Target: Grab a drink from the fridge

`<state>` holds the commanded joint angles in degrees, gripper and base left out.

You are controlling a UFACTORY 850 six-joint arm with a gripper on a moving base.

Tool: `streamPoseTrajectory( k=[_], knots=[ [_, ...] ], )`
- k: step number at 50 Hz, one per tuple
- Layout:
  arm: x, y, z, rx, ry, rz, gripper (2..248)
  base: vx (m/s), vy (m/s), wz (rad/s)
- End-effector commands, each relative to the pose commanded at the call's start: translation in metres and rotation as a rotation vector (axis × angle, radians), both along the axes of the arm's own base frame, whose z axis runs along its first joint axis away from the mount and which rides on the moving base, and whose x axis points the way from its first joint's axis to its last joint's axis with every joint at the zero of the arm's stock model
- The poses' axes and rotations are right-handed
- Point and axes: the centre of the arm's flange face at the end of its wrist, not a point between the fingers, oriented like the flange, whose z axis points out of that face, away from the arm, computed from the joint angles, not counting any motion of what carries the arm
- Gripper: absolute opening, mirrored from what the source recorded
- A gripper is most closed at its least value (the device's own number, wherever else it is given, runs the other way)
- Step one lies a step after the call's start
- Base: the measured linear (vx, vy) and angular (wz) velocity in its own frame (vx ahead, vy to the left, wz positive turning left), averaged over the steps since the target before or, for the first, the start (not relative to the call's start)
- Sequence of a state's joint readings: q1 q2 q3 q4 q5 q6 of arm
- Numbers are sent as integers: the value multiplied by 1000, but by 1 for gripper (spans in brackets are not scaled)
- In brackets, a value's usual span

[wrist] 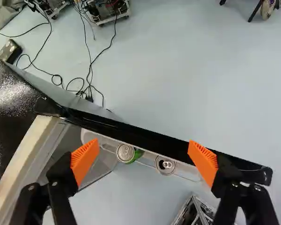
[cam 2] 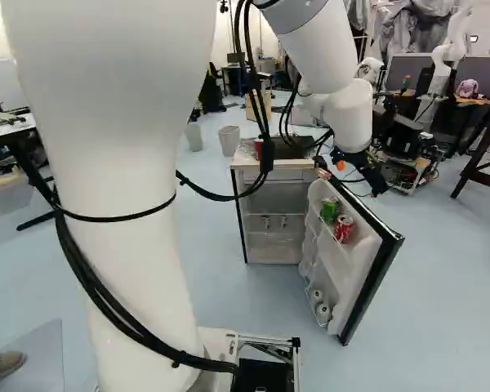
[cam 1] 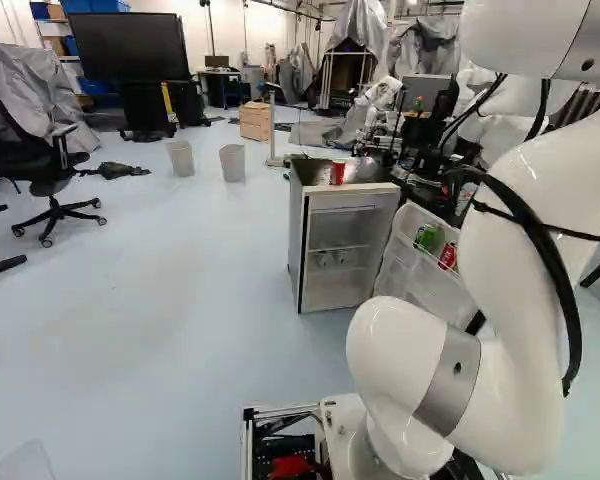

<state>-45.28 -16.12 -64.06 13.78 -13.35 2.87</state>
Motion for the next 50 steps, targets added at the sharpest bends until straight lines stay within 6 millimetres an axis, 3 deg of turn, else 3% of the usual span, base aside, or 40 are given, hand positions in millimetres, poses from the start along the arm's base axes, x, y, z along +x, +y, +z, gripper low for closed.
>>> streamPoseTrajectory(
  k=[36,50],
  knots=[
    [23,-59,-9,62,35,-23,247,0,0,0],
    [23,-79,-13,113,65,-33,247,0,0,0]
  ],
)
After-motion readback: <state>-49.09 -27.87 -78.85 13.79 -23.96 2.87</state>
